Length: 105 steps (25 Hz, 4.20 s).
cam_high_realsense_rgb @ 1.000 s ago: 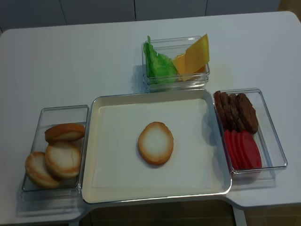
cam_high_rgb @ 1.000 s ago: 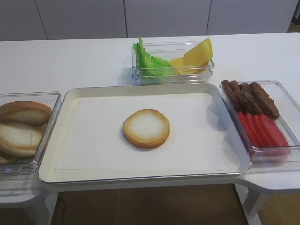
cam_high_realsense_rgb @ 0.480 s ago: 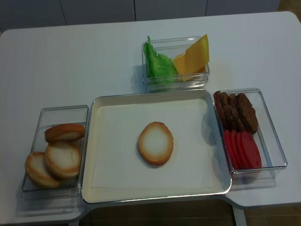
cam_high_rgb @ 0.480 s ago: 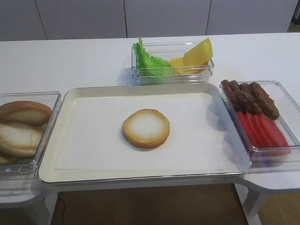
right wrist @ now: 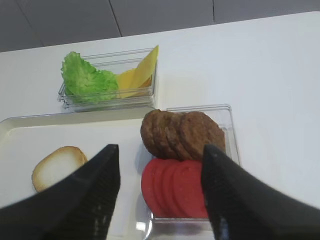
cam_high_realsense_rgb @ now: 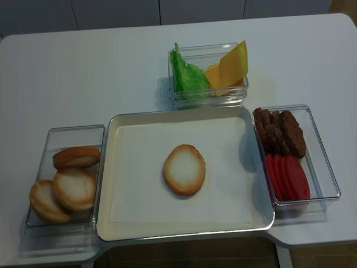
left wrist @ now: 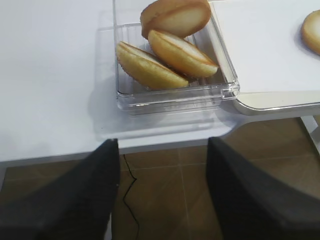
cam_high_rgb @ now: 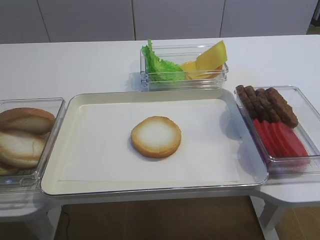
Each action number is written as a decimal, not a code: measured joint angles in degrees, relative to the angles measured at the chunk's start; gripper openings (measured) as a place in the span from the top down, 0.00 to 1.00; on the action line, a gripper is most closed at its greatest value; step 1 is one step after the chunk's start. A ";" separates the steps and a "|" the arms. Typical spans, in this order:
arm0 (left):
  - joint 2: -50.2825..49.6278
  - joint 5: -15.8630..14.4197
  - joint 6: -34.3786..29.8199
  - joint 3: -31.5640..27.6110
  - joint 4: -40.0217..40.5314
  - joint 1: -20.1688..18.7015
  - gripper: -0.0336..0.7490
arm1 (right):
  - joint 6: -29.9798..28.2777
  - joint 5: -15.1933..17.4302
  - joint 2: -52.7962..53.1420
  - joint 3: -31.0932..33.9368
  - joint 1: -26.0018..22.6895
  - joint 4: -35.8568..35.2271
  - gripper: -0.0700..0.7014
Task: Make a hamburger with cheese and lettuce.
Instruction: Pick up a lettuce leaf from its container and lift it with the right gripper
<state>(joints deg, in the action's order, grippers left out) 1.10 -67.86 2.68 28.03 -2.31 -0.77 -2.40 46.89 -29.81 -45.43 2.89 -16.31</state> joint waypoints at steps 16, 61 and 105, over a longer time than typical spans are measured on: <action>0.00 0.00 0.00 0.00 0.00 0.00 0.43 | -6.98 -3.64 -40.51 -24.05 0.00 -14.51 0.40; 0.00 0.00 0.00 0.00 0.00 0.00 0.44 | -32.74 -2.69 -95.66 -64.78 16.34 -37.38 0.40; 0.00 0.00 0.00 0.00 0.00 0.00 0.44 | -30.68 -0.88 -97.10 -65.26 16.34 -32.85 0.74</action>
<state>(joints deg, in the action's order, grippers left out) 1.10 -67.86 2.68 28.03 -2.31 -0.77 -33.09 46.01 -126.91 -110.69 19.23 -49.16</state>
